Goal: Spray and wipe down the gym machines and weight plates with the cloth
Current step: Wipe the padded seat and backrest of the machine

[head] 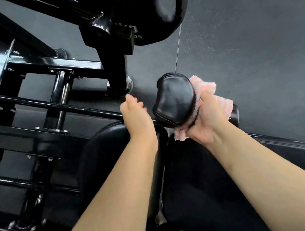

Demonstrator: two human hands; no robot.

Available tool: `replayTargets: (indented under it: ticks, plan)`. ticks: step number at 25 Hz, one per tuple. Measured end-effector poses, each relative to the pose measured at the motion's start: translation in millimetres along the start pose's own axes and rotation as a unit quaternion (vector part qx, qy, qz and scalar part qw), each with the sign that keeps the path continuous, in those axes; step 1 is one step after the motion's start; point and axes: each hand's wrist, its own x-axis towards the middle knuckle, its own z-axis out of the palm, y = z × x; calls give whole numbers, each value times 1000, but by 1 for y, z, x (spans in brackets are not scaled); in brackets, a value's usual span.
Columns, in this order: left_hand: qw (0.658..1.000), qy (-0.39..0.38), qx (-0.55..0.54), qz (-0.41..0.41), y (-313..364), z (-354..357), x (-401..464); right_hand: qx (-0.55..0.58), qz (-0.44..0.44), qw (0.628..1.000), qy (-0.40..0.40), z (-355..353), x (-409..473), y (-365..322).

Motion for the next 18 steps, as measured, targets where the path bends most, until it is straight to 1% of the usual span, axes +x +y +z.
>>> replayTargets:
  ticks: [1,2,3,4,5,6,7,9,10,11,12,13,14,15,17,18]
  plan:
    - [998,21,-20,-63,-14,-12,-9,31,0,999,-30,1,-6,2]
    - [990,28,-31,-133,-29,-23,-21,49,9,998,-41,4,-13,6]
    - [975,8,-51,-215,-44,-32,-34,70,11,997,-31,5,-16,11]
    - [951,-37,-82,-297,-53,-36,-47,96,10,995,-29,7,-23,13]
    - [926,-85,-120,-348,-59,-38,-57,109,-1,993,-38,9,-30,13]
    - [910,-124,-162,-360,-60,-39,-62,116,-10,992,-57,12,-39,12]
    - [904,-143,-206,-346,-57,-39,-64,110,-20,991,-69,12,-46,11]
    - [907,-129,-267,-300,-50,-38,-64,47,-35,996,-64,9,-58,9]
    - [908,-111,-284,-287,-46,-37,-64,-16,-49,998,-39,7,-61,8]
    - [908,-98,-297,-279,-40,-36,-66,-93,-69,993,3,6,-65,6]
    - [906,-86,-316,-267,-37,-37,-68,-160,-98,981,43,5,-69,4]
    - [900,-72,-348,-252,-34,-37,-70,-192,-131,970,67,4,-70,4]
    - [887,-60,-392,-235,-29,-40,-73,-211,-161,961,78,7,-73,3]
    - [864,-53,-449,-221,-23,-43,-74,-231,-189,951,78,10,-73,3]
    - [799,-49,-570,-185,-14,-47,-73,-272,-221,934,69,16,-72,5]
    - [782,-43,-600,-164,-12,-46,-72,-284,-227,929,69,18,-71,6]
